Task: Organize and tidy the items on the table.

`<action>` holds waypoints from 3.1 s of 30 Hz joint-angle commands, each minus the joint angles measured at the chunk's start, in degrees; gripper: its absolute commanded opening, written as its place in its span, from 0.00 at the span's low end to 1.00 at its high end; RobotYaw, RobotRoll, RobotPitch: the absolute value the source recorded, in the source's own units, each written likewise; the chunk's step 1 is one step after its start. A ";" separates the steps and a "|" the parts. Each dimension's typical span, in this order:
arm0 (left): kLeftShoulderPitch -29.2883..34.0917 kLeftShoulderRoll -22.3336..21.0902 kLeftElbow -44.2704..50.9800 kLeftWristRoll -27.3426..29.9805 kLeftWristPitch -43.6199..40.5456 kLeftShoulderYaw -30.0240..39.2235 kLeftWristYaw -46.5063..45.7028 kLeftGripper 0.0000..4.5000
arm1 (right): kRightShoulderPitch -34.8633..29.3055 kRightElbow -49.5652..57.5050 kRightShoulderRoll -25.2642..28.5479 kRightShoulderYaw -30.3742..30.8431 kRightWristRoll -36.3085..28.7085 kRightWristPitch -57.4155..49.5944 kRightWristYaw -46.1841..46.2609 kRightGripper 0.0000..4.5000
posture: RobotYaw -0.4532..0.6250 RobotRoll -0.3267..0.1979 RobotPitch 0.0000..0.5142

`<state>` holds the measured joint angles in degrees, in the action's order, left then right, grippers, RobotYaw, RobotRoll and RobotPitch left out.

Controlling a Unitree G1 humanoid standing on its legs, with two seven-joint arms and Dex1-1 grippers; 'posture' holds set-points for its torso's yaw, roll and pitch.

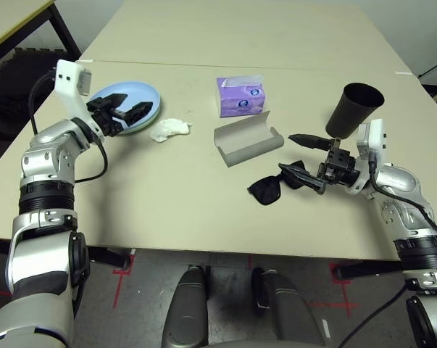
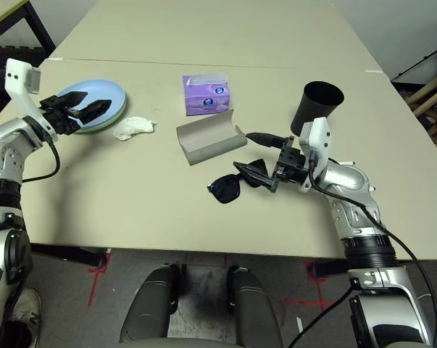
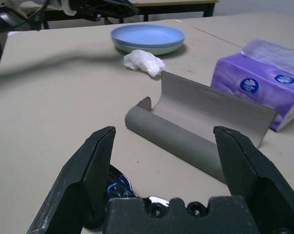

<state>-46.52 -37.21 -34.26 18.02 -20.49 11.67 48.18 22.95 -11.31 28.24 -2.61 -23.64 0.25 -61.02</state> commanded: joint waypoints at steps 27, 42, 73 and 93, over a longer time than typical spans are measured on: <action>-3.43 0.52 -15.12 -12.92 13.37 -12.83 9.50 0.99 | -3.40 7.31 -0.61 -0.61 -0.83 -1.94 3.82 1.00 | 0.56 0.62 0.29; -8.00 2.14 -21.56 -13.96 16.02 -12.06 5.98 0.79 | -4.14 9.38 -0.65 -0.78 -0.94 -3.42 4.93 1.00 | 0.56 0.62 0.30; -12.71 -3.47 -11.54 -8.96 3.40 -2.69 1.09 0.00 | -4.02 9.29 -0.98 -0.62 -1.20 -3.42 5.52 1.00 | 0.58 0.62 0.29; -18.48 -1.97 -30.81 -14.62 18.68 -3.72 -13.21 0.99 | -4.04 8.43 -0.73 -1.34 -1.04 -2.41 4.78 1.00 | 0.56 0.62 0.28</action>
<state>-64.56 -39.37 -64.09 4.06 -2.50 8.18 34.91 19.61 -2.90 27.08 -3.11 -24.46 -2.57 -56.19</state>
